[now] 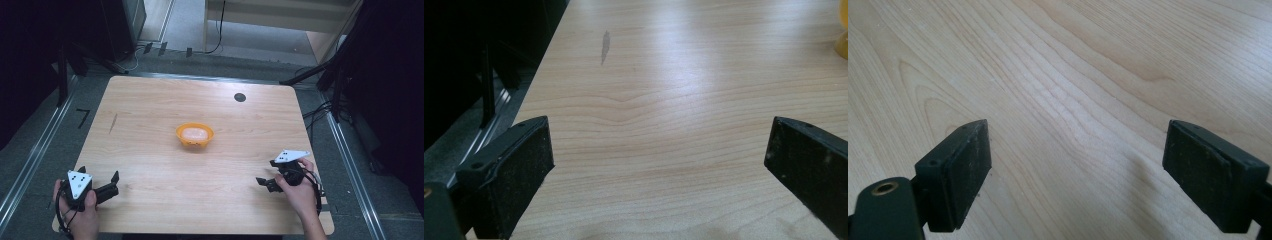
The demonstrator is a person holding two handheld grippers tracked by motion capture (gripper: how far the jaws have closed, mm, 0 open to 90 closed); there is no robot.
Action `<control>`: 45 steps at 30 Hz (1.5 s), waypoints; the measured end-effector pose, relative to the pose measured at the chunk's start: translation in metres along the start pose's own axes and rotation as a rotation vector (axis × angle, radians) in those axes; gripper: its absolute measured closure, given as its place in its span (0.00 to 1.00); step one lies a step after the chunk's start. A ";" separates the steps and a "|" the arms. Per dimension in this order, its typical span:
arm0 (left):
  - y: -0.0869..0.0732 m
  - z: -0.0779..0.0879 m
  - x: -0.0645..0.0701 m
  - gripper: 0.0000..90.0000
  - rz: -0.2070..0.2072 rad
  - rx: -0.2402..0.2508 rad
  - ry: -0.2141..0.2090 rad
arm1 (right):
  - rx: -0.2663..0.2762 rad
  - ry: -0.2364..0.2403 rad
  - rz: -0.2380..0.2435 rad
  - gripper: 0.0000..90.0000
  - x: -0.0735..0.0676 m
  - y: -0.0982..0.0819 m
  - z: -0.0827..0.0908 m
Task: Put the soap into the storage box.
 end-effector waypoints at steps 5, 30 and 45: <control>0.000 0.000 0.000 0.00 -0.004 -0.002 0.002 | 0.016 0.000 -0.007 0.15 0.000 -0.008 0.005; 0.000 0.000 0.002 0.00 -0.018 0.000 0.006 | 0.114 -0.023 -0.052 0.15 -0.001 -0.053 0.032; 0.000 0.001 0.003 0.00 -0.032 0.004 0.008 | 0.158 -0.057 -0.073 0.10 -0.001 -0.081 0.052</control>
Point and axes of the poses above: each handheld gripper's, and its own axes: z roughly backward along the jaws, y roughly out of its top, x roughly to its right, the point moved 2 cm from there along -z, roughly forward along the jaws, and after that the axes turned 15 degrees about y, right-handed, at the moved point
